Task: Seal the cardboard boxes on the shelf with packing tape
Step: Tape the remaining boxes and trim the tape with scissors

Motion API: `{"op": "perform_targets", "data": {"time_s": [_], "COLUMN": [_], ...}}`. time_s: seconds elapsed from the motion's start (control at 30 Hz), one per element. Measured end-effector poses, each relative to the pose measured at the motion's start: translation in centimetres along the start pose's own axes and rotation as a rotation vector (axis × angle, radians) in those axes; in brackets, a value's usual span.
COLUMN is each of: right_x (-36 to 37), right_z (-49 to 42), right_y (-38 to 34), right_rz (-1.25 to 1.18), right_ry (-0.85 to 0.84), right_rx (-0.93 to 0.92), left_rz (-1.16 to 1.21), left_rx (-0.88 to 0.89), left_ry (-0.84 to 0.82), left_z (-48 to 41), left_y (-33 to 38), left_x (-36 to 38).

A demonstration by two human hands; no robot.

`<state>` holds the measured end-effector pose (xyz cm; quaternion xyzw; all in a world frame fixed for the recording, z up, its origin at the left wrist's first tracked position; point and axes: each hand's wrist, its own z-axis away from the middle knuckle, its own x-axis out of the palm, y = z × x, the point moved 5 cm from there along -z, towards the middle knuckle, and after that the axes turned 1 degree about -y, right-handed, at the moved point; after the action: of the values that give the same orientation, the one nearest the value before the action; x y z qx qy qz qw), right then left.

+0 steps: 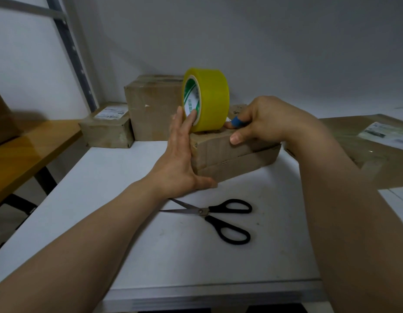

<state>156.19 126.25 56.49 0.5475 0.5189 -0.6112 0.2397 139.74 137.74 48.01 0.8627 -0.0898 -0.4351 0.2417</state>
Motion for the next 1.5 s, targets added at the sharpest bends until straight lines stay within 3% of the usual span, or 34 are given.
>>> {"op": "perform_targets", "data": {"time_s": [0.27,0.47,0.77,1.0,1.17,1.3,1.5], "right_x": [-0.1,0.3,-0.3,2.2,2.1,2.5,5.3], "right_z": [-0.1,-0.2,-0.1,2.2,3.3,3.8,2.5], "right_y": [0.3,0.7,0.4,2.6,2.0,-1.9,-4.3], "right_rz": [-0.062,-0.098,-0.049,-0.402,-0.181,-0.03,-0.723], "right_ry": [-0.001,0.048,0.028,0.291,0.312,0.43,0.41], "right_rx": [-0.004,-0.017,-0.006,0.015,0.152,-0.032,-0.119], "left_rz": [-0.053,0.142,0.009,0.074,0.093,0.076,0.045], "left_rx": [0.009,-0.066,-0.042,-0.064,-0.073,-0.075,-0.115], "left_ry": [0.014,0.312,0.161,0.197,0.207,0.216,0.236], "left_z": [0.1,0.4,0.3,-0.1,-0.1,0.0,0.3], "left_y": [0.0,0.7,0.6,-0.1,-0.3,-0.4,-0.4], "left_x": [0.2,1.1,1.2,1.1,0.9,0.7,0.1]}}
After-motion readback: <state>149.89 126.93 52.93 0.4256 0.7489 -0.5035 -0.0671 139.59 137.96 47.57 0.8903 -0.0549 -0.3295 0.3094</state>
